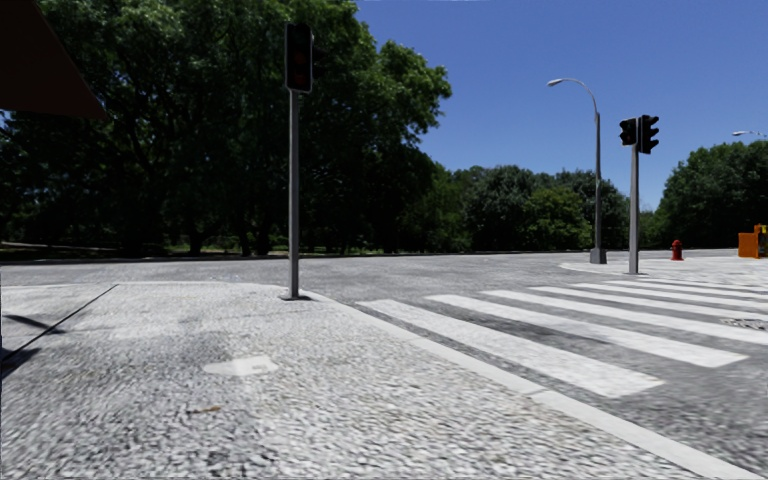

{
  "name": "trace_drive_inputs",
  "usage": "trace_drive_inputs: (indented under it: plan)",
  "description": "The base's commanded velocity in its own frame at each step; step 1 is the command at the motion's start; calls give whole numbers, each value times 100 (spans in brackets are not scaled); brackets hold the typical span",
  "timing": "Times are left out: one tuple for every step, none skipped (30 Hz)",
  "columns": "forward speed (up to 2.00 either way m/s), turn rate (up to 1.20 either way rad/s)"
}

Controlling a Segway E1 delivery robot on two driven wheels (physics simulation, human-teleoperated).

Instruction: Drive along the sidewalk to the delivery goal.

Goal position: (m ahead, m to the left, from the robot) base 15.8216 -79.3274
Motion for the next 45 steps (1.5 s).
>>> trace_drive_inputs:
  plan:
    - [180, -53]
    - [182, -53]
    - [182, -53]
    - [183, -53]
    - [188, -48]
    - [200, -23]
    - [200, -23]
    - [200, -8]
    - [200, -3]
    - [200, -2]
    - [200, -2]
    - [200, -2]
    - [199, -14]
    - [199, -14]
    - [199, -37]
    - [199, -51]
    - [199, -51]
    - [199, -57]
    - [199, -60]
    - [199, -61]
    - [199, -61]
    - [199, -61]
    - [199, -61]
    - [199, -61]
    - [199, -61]
    - [199, -61]
    - [199, -61]
    - [199, -61]
    - [199, -61]
    - [199, -61]
    - [199, -61]
    - [199, -61]
    - [199, -61]
    - [199, -61]
    - [199, -61]
    - [199, -61]
    - [199, -61]
    - [199, -61]
    - [199, -61]
    - [199, -61]
    - [199, -61]
    - [199, -61]
    - [199, -61]
    - [199, -61]
    - [199, -61]
